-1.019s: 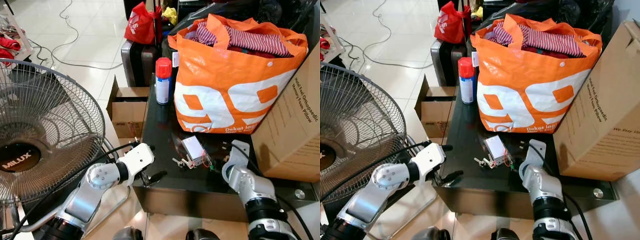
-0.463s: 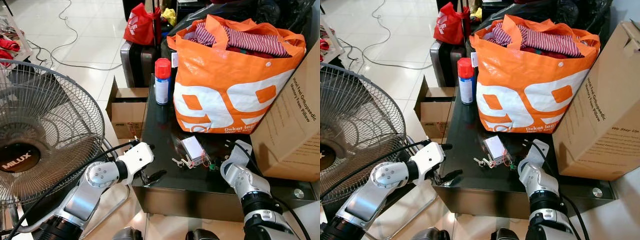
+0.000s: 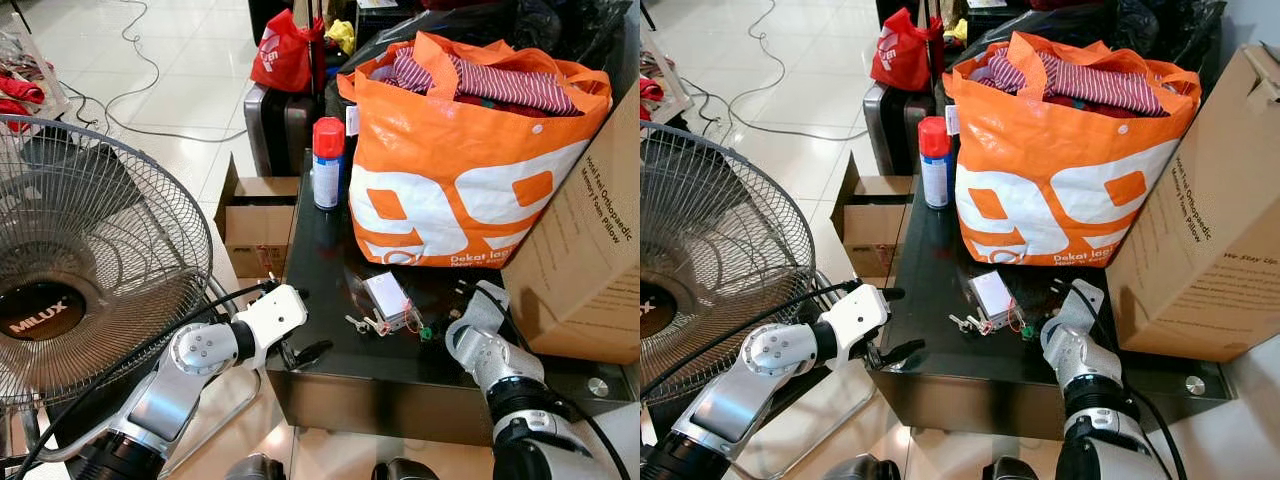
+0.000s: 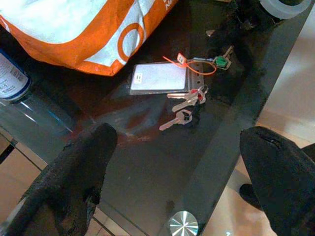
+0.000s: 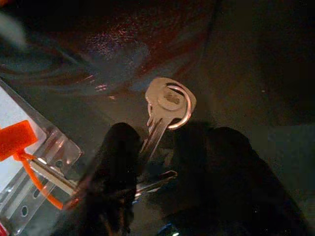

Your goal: Hang keys on a hook

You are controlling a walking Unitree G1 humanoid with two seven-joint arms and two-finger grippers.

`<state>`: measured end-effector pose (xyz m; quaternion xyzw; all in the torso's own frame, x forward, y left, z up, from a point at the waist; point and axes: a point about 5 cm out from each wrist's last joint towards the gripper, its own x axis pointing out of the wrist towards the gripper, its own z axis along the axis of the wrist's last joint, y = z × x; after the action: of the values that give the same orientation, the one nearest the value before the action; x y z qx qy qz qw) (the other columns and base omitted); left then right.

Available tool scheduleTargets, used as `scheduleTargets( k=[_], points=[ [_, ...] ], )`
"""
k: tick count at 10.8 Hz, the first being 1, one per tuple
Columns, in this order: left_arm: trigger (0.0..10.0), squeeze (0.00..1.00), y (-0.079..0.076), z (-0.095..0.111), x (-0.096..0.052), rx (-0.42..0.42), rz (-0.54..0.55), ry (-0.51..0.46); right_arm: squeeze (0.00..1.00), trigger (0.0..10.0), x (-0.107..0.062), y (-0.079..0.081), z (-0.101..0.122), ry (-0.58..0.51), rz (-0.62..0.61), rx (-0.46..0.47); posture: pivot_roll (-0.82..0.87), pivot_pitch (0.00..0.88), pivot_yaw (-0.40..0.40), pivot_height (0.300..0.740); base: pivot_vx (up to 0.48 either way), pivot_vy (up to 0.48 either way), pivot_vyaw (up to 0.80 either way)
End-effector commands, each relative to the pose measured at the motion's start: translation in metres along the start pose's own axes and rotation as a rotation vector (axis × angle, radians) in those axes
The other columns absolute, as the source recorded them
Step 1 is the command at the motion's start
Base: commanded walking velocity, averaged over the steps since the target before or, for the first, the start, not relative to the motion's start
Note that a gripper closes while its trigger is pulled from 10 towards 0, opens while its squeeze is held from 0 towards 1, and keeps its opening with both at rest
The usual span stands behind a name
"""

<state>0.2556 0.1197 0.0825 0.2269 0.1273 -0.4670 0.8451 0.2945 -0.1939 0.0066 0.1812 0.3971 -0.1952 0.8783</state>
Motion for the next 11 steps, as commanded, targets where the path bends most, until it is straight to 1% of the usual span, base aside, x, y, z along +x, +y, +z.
scheduleTargets(
  k=[1, 6, 9, 11],
  points=[
    [10.0, 0.0, -0.0008, -0.0027, -0.0006, 0.005, -0.014, 0.016, 0.0, 0.0, 0.0032, -0.0079, -0.0157, 0.077, -0.017, 0.028, -0.07, 0.095, 0.044, 0.74, 0.0, 0.0, 0.0],
    [10.0, 0.0, -0.0011, -0.0023, 0.0005, 0.005, -0.017, 0.015, 0.0, 0.0, 0.0043, -0.008, -0.0157, 0.093, 0.002, 0.037, -0.07, 0.097, 0.044, 0.74, 0.0, 0.0, 0.0],
    [10.0, 0.0, -0.0006, -0.0021, 0.001, 0.004, -0.012, 0.013, 0.0, 0.0, 0.0039, -0.0086, -0.0105, 0.075, 0.021, 0.014, -0.08, 0.09, 0.042, 0.74, 0.0, 0.0, 0.0],
    [10.0, 0.0, -0.0002, -0.0016, 0.0018, 0.003, -0.008, 0.009, 0.0, 0.0, 0.0025, -0.0126, -0.0073, 0.064, 0.046, 0.014, -0.08, 0.085, 0.039, 0.74, 0.0, 0.0, 0.0]
  ],
)
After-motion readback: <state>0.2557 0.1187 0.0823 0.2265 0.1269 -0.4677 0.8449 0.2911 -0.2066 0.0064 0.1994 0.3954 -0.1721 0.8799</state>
